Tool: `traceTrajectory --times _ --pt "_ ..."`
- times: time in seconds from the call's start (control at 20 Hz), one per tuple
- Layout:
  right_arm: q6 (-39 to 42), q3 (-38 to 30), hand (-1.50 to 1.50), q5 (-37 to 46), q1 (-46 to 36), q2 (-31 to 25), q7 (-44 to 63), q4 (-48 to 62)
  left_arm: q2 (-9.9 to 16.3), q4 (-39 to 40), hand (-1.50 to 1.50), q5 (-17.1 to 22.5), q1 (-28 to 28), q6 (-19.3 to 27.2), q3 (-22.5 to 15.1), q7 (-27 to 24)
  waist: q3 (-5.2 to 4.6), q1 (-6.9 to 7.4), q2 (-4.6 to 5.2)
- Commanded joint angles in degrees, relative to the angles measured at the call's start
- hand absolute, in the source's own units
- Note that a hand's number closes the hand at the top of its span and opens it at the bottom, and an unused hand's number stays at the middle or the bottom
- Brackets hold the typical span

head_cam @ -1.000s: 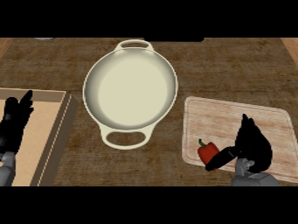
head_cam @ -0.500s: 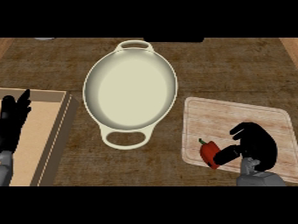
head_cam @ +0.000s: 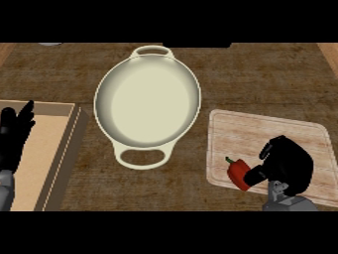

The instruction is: Pick the bell pepper from the cutting board and place it in the pot

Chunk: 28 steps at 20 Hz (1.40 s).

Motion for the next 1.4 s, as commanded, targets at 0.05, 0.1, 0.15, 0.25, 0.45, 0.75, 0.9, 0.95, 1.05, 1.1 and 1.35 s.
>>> traceTrajectory --times 0.05,0.1,0.15,0.25,0.45,0.75,0.9,0.95,1.05,1.1,1.35 --pt "4.63 -0.45 1.50 2.60 -3.57 -5.79 -2.60 -1.39 -2.78 -4.21 0.00 -3.14 1.65 2.61 -2.45 2.31 0.39 0.19 0.49" --pt "3.18 0.77 1.50 -0.05 -4.10 -7.74 -10.15 2.13 -0.27 2.99 0.00 0.07 0.21 -0.94 1.05 -2.94 0.35 0.20 0.77" --pt "4.61 -1.78 1.50 -5.05 -7.57 -11.25 -17.08 2.44 -0.51 0.05 0.00 -1.19 -0.94 0.06 -0.48 0.39 0.44 0.72 0.87" --pt "6.98 0.68 1.50 -8.92 -7.15 -15.63 -27.35 0.56 -1.55 -0.62 0.00 -0.61 0.53 0.21 -0.71 -0.50 0.48 1.36 0.75" --pt "4.95 -2.24 1.50 -14.33 -11.75 -21.72 -42.03 1.92 -1.70 2.51 0.00 -1.30 -0.92 0.44 -0.45 -0.71 0.43 0.40 0.90" --pt "-0.90 -12.15 1.50 -24.24 -15.85 -23.32 -52.53 -4.37 -0.92 -0.36 0.00 -1.71 0.62 0.39 -0.02 -0.48 0.45 -0.08 0.42" --pt "-1.71 -14.79 1.50 -31.38 -19.88 -18.49 -53.11 -6.56 -1.72 -1.25 0.00 -1.29 1.48 -0.13 -0.63 -0.38 0.45 0.36 0.40" --pt "-2.28 -14.73 1.50 -31.88 -21.76 -17.98 -53.67 -7.44 -1.16 2.98 0.00 -1.67 -0.34 0.09 0.53 -2.51 0.38 -0.11 0.63" --pt "1.37 -15.63 1.50 -33.59 -24.65 -18.75 -50.24 -11.59 -2.14 1.13 0.00 -2.25 1.44 0.44 -0.37 -2.24 0.35 0.02 0.40" --pt "2.60 -14.82 1.50 -34.31 -23.12 -18.52 -49.43 -16.07 0.08 -1.52 0.00 -1.71 0.95 -0.67 0.75 0.76 0.37 -0.17 0.22" --pt "10.68 -16.30 1.50 -37.72 -33.20 -19.93 -40.87 -17.19 -1.96 -1.91 0.00 -3.13 0.65 0.00 0.25 1.23 0.35 0.10 0.41"
